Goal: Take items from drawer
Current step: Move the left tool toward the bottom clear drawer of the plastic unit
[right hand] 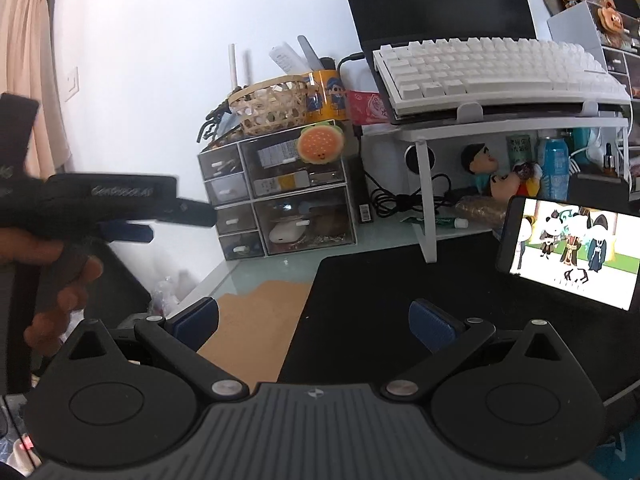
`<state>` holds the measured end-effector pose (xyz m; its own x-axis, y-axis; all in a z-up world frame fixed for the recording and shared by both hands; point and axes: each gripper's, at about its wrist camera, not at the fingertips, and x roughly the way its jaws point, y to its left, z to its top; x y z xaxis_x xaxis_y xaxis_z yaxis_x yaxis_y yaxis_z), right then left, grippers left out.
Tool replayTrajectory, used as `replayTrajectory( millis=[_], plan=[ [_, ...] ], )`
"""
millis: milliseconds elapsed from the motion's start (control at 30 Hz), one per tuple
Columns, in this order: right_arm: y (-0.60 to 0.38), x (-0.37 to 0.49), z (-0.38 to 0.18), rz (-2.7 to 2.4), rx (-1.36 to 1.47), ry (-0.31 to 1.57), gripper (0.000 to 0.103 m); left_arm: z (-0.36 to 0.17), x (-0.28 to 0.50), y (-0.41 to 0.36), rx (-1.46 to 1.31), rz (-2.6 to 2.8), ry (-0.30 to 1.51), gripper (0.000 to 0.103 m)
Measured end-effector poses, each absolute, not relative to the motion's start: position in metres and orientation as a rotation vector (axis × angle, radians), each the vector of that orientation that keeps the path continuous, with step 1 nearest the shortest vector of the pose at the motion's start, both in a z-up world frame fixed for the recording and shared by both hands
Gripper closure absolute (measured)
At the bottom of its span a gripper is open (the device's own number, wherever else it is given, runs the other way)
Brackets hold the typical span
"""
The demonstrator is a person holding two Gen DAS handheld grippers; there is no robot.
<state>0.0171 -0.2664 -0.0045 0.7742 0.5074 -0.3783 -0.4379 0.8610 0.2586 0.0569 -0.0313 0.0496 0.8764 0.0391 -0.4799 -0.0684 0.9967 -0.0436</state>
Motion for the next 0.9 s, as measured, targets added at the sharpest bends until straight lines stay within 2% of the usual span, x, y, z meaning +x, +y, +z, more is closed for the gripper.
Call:
replayTrajectory(
  millis=[433, 733, 900],
  plan=[
    [-0.269, 0.004, 0.003, 0.542, 0.172, 0.350, 0.000, 0.077, 0.086, -0.050, 0.006, 0.067, 0.519, 0.007],
    [-0.287, 0.017, 0.002, 0.471, 0.244, 0.441, 0.000, 0.084, 0.112, -0.056, -0.008, 0.099, 0.551, 0.007],
    [-0.289, 0.019, -0.002, 0.447, 0.196, 0.446, 0.000, 0.079, 0.131, -0.063, -0.030, 0.130, 0.604, 0.013]
  ],
)
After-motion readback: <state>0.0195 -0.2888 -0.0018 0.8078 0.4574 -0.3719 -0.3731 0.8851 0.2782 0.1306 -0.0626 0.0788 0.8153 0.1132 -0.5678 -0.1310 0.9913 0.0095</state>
